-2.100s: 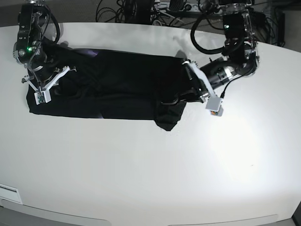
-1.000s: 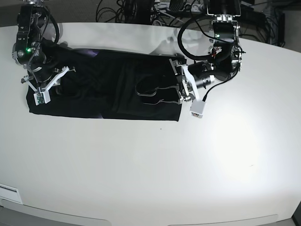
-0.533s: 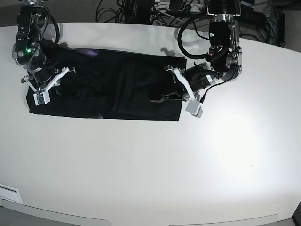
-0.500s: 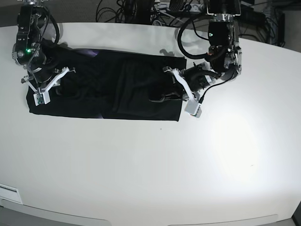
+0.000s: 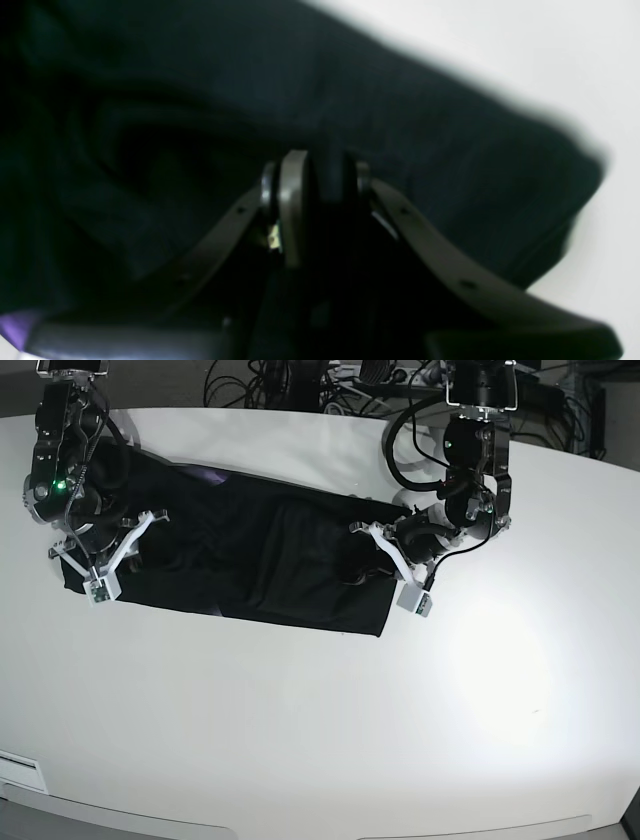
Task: Fold the T-shirt properly
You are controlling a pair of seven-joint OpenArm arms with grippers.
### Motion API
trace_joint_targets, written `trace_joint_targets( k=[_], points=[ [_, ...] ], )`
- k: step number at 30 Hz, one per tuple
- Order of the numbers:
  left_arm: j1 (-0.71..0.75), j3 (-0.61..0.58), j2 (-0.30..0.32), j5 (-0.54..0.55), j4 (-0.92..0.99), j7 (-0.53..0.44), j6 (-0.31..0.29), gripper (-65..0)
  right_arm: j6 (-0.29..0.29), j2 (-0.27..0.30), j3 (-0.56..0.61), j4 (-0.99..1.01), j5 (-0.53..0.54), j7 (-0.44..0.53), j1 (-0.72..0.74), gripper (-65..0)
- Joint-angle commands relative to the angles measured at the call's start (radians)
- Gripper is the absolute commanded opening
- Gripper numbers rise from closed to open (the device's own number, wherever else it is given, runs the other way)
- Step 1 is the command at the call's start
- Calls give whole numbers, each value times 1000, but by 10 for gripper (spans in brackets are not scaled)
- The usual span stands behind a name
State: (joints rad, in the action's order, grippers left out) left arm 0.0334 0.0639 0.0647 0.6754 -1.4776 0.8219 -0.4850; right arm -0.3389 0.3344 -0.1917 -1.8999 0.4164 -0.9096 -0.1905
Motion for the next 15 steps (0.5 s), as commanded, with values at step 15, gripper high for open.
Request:
trace_joint_targets(
  k=[15],
  points=[
    [2, 9, 195, -204, -180, 181, 232, -650, 93, 11, -320, -86, 177, -79, -11, -491]
  ],
)
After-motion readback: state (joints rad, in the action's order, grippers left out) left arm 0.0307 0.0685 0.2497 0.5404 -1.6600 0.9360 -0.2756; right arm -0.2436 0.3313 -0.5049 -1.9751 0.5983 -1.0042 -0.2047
